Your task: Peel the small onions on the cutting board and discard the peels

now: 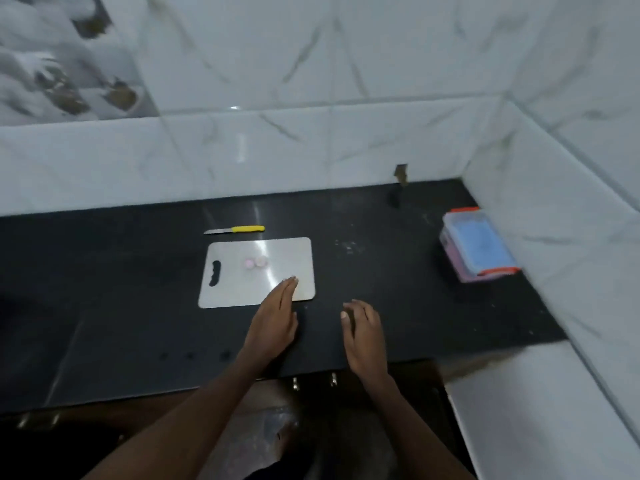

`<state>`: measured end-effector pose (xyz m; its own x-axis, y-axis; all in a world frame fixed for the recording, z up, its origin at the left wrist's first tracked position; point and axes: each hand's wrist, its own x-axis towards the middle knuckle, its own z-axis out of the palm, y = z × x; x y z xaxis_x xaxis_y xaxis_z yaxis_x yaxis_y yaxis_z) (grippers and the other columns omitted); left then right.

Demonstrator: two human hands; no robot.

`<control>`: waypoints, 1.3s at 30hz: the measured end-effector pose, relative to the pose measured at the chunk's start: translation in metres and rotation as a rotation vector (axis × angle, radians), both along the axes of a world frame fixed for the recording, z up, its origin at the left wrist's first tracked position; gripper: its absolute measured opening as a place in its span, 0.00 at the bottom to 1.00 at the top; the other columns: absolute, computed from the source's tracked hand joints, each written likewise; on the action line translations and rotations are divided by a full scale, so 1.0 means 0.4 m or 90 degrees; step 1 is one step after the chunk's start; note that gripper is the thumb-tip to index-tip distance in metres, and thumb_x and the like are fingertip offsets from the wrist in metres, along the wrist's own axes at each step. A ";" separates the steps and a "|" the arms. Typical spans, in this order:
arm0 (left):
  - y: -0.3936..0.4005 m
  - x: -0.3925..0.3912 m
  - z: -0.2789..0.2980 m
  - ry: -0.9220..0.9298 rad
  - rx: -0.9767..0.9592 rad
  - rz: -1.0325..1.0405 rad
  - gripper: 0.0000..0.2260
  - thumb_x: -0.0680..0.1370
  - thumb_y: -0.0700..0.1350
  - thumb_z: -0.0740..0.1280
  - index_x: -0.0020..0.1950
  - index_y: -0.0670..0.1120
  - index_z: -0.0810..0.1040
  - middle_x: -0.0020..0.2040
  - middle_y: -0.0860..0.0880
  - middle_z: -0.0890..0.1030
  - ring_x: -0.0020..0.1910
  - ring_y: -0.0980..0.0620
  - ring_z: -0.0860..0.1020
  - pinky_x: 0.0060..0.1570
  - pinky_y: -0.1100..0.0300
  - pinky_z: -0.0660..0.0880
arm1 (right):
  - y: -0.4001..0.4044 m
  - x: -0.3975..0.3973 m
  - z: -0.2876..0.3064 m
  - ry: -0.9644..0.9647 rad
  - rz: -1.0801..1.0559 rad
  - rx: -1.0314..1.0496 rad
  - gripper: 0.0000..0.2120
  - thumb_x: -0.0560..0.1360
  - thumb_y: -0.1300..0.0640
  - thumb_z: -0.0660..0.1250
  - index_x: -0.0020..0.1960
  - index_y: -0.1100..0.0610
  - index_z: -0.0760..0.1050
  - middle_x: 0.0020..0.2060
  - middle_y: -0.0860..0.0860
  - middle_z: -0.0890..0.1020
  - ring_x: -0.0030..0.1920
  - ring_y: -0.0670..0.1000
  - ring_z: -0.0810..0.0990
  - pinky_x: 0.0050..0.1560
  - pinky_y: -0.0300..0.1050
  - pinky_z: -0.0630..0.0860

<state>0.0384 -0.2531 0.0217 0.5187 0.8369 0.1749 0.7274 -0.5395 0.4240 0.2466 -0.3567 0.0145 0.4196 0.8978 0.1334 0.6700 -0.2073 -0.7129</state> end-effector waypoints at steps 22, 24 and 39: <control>0.429 -0.260 -0.080 -0.024 -0.176 0.121 0.25 0.84 0.49 0.70 0.80 0.46 0.72 0.71 0.46 0.79 0.70 0.44 0.76 0.67 0.45 0.77 | 0.613 -0.304 -0.085 -0.109 0.211 -0.197 0.25 0.81 0.59 0.68 0.77 0.55 0.72 0.72 0.54 0.74 0.69 0.58 0.73 0.71 0.53 0.72; 0.456 -0.231 -0.083 -0.020 -0.175 0.104 0.23 0.85 0.53 0.69 0.79 0.49 0.74 0.71 0.49 0.79 0.70 0.46 0.77 0.66 0.44 0.77 | 0.634 -0.307 -0.091 -0.130 0.215 -0.203 0.23 0.81 0.57 0.67 0.76 0.53 0.73 0.70 0.52 0.76 0.67 0.57 0.73 0.65 0.52 0.75; 0.482 -0.260 -0.111 0.015 -0.070 0.027 0.26 0.80 0.51 0.75 0.77 0.49 0.76 0.69 0.49 0.81 0.67 0.44 0.79 0.61 0.46 0.79 | 0.606 -0.274 -0.076 -0.176 0.168 -0.185 0.22 0.76 0.51 0.72 0.69 0.52 0.76 0.62 0.53 0.79 0.59 0.58 0.77 0.58 0.55 0.78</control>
